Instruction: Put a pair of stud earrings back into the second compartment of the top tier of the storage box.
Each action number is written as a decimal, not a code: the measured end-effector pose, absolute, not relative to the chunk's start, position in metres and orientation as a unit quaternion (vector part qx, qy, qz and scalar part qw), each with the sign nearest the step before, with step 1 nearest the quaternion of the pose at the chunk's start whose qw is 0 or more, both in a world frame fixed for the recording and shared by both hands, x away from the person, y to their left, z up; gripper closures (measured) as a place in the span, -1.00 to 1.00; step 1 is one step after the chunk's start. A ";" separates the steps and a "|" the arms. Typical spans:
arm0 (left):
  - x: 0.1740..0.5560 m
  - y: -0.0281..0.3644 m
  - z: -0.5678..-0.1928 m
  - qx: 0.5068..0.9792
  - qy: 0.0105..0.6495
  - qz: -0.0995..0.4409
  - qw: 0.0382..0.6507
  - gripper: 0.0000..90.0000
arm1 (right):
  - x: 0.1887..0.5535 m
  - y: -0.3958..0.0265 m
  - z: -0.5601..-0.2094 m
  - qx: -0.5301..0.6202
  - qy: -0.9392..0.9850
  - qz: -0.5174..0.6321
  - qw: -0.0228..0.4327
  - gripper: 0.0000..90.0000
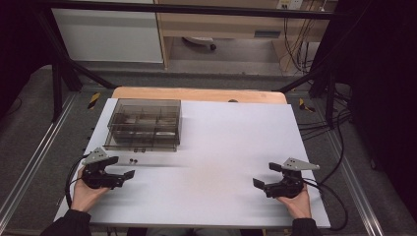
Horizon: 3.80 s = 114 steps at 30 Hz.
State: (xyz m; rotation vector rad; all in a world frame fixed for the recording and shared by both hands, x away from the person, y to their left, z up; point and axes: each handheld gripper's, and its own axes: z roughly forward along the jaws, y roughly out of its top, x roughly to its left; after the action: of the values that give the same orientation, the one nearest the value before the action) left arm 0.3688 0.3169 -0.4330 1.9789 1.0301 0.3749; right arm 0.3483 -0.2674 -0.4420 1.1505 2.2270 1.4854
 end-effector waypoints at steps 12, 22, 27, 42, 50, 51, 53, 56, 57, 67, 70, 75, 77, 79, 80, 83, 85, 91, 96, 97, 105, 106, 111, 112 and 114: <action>0.381 0.319 -0.434 0.783 0.454 0.161 0.393 -0.43 | 0.348 -0.267 -0.442 0.394 0.760 0.504 0.112 -0.98; 0.387 0.310 -0.437 0.776 0.479 0.170 0.374 -0.07 | 0.349 -0.267 -0.443 0.394 0.760 0.503 0.114 -0.98; 0.389 0.305 -0.439 0.775 0.484 0.175 0.366 0.08 | 0.349 -0.267 -0.442 0.395 0.759 0.504 0.115 -0.98; 0.396 0.303 -0.444 0.767 0.500 0.179 0.359 0.44 | 0.349 -0.267 -0.443 0.394 0.761 0.503 0.114 -0.98; 0.397 0.300 -0.446 0.770 0.500 0.181 0.353 0.51 | 0.349 -0.267 -0.442 0.395 0.760 0.504 0.114 -0.98; 0.398 0.299 -0.447 0.772 0.499 0.181 0.350 0.52 | 0.349 -0.267 -0.442 0.396 0.759 0.504 0.113 -0.98; 0.398 0.298 -0.447 0.772 0.499 0.181 0.348 0.53 | 0.349 -0.267 -0.442 0.395 0.760 0.504 0.114 -0.98; 0.397 0.297 -0.448 0.774 0.497 0.183 0.347 0.57 | 0.349 -0.267 -0.442 0.395 0.760 0.504 0.115 -0.98; 0.398 0.297 -0.448 0.774 0.498 0.184 0.346 0.60 | 0.349 -0.267 -0.442 0.396 0.759 0.504 0.113 -0.98; 0.397 0.295 -0.449 0.777 0.495 0.189 0.339 0.77 | 0.349 -0.267 -0.442 0.394 0.760 0.504 0.114 -0.98; 0.397 0.294 -0.449 0.778 0.495 0.189 0.339 0.78 | 0.349 -0.267 -0.442 0.394 0.760 0.504 0.114 -0.98; 0.397 0.295 -0.449 0.779 0.493 0.190 0.338 0.81 | 0.349 -0.267 -0.442 0.395 0.760 0.504 0.113 -0.98; 0.397 0.295 -0.448 0.780 0.490 0.192 0.339 0.82 | 0.349 -0.267 -0.442 0.395 0.760 0.504 0.113 -0.98; 0.396 0.295 -0.448 0.780 0.492 0.190 0.339 0.82 | 0.349 -0.267 -0.442 0.395 0.760 0.504 0.112 -0.98; 0.395 0.295 -0.447 0.779 0.491 0.189 0.341 0.82 | 0.349 -0.267 -0.442 0.395 0.760 0.504 0.113 -0.98; 0.394 0.295 -0.446 0.779 0.490 0.188 0.342 0.82 | 0.349 -0.267 -0.442 0.395 0.760 0.503 0.113 -0.98; 0.393 0.295 -0.444 0.780 0.488 0.189 0.343 0.83 | 0.349 -0.267 -0.442 0.395 0.760 0.504 0.113 -0.98; 0.390 0.295 -0.440 0.778 0.489 0.189 0.347 0.83 | 0.349 -0.267 -0.442 0.395 0.760 0.503 0.113 -0.98; 0.385 0.297 -0.438 0.779 0.488 0.186 0.348 0.83 | 0.349 -0.267 -0.442 0.396 0.761 0.502 0.113 -0.98; 0.385 0.297 -0.438 0.779 0.488 0.186 0.348 0.83 | 0.349 -0.267 -0.442 0.396 0.761 0.502 0.113 -0.98; 0.372 0.302 -0.431 0.777 0.486 0.181 0.356 0.83 | 0.349 -0.267 -0.443 0.395 0.762 0.500 0.113 -0.98; 0.371 0.302 -0.430 0.778 0.484 0.182 0.357 0.83 | 0.349 -0.266 -0.443 0.395 0.762 0.500 0.113 -0.98; 0.365 0.301 -0.424 0.778 0.478 0.180 0.367 0.83 | 0.349 -0.266 -0.443 0.396 0.762 0.499 0.113 -0.98; 0.363 0.301 -0.422 0.777 0.477 0.179 0.369 0.84 | 0.349 -0.266 -0.443 0.396 0.762 0.500 0.113 -0.98; 0.363 0.300 -0.421 0.777 0.475 0.180 0.371 0.84 | 0.349 -0.266 -0.443 0.396 0.762 0.499 0.113 -0.98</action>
State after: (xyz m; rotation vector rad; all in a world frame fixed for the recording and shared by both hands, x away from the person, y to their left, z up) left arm 0.3625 0.3004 -0.4210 1.9922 1.2182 0.4621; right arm 0.3488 -0.2662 -0.4430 1.1615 2.2373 1.4656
